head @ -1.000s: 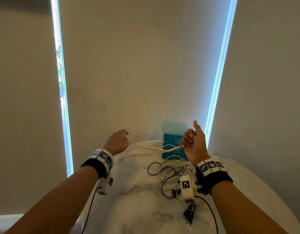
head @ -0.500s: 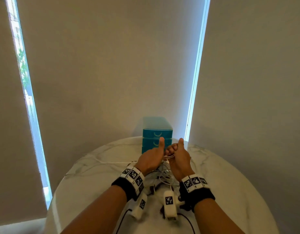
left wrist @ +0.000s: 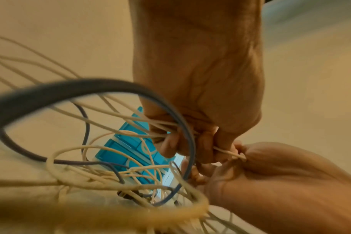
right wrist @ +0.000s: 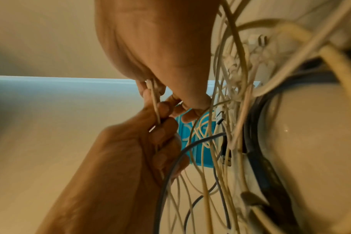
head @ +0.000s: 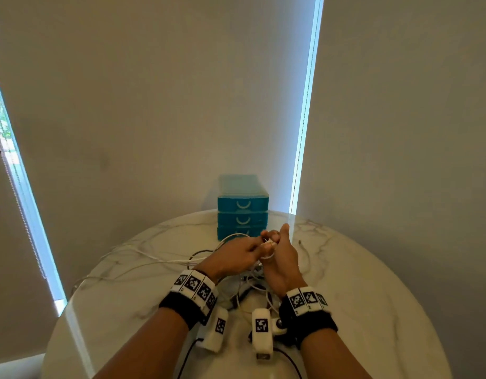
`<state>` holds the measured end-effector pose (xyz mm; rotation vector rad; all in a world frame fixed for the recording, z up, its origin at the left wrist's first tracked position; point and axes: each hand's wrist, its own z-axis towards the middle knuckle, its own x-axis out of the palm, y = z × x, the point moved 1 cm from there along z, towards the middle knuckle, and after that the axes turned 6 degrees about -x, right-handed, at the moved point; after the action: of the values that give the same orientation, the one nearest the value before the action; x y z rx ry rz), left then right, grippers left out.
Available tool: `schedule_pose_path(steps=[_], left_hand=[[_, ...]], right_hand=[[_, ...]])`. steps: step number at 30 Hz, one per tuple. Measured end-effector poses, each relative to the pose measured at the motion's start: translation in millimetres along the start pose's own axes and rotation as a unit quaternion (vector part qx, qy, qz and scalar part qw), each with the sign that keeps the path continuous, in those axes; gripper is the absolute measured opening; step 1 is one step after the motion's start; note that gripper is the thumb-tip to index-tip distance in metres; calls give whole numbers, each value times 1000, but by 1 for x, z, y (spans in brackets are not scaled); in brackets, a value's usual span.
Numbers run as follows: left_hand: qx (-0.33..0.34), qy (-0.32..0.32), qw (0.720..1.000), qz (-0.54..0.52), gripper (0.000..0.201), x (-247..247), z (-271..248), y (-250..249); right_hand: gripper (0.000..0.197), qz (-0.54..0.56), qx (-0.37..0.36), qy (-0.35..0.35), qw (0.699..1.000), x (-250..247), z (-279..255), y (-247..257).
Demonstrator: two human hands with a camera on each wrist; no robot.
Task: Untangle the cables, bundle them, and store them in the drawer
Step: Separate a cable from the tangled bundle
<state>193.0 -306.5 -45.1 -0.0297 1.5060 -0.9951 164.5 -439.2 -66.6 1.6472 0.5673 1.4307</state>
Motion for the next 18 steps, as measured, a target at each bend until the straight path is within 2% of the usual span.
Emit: schedule_pose_path(steps=[2,5,8,13,18], left_hand=[[-11,-28,999,-20,48,-4,-1,6],[-17,-119,992,-33,41,-13,-6,17],[-28,-180,981,-64,41,-23,-13,23],[-60,-202,974,-84,41,-28,-25,33],[-43,-179,978,-94,42,-24,-30,32]], right_hand=[[62,-15,-9,33,999,0,0,-2],[56,-44,-37,65,996,4,-3,4],[46,-131,-90,80,984,4,-4,12],[32,-186,-139,113,966,-7,-13,16],[38,-151,-140,110,972,0,-18,9]])
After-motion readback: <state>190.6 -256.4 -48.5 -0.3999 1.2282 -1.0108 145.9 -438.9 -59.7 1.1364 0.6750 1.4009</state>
